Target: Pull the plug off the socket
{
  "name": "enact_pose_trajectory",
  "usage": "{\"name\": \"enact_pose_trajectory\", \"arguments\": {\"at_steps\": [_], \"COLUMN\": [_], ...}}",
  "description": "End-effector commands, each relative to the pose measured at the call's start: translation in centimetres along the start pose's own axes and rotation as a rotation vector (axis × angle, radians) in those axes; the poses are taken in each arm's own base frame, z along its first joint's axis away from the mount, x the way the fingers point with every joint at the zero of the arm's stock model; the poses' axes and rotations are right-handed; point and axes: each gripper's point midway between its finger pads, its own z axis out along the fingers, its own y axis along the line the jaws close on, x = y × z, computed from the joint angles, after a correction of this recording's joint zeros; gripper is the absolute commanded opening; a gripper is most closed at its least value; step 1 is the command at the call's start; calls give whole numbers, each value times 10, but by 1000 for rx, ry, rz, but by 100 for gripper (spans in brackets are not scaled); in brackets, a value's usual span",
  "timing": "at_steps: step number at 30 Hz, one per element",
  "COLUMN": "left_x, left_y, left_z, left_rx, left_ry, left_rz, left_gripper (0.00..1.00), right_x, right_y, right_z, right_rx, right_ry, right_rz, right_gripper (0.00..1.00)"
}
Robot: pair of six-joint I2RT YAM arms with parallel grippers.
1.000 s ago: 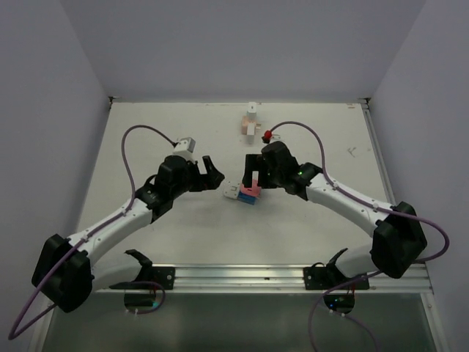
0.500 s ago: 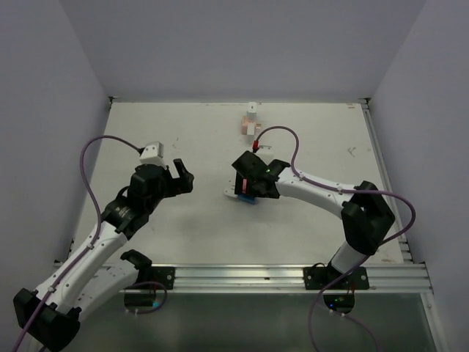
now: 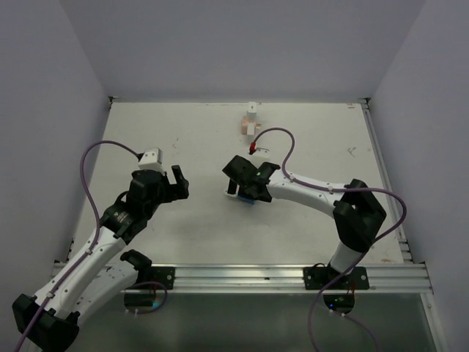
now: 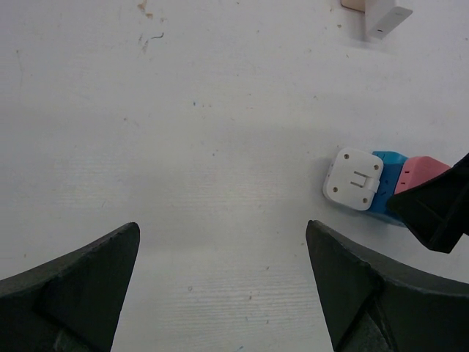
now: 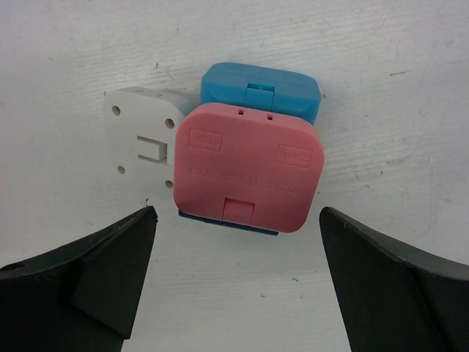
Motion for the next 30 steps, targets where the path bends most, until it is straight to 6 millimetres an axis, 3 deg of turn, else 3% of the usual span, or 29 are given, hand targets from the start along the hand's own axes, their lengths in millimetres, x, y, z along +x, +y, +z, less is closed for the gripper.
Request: {"name": "enact_pose_trajectory", "arguments": {"at_steps": [1, 11, 19, 21, 30], "left_x": [-8, -8, -6, -5, -1], "left_y": [6, 8, 6, 5, 3], "left_z": [-2, -2, -1, 0, 1], "left_rx": [-27, -33, -24, -21, -8], "left_ry": [-32, -33, -28, -23, -18], "left_rz": [19, 20, 15, 12, -2], "left_gripper": [100, 99, 100, 100, 100], "right_x": [-4, 5, -6, -13, -7], "right_y": [1, -15, -24, -23, -27], "right_z": [6, 19, 17, 12, 12], "right_rx": [46, 66, -64, -99, -188], "right_ry": [-44, -82, -175, -208, -257], "right_rz": [84, 58, -64, -91, -99], "right_gripper": [97, 88, 77, 77, 83]}}
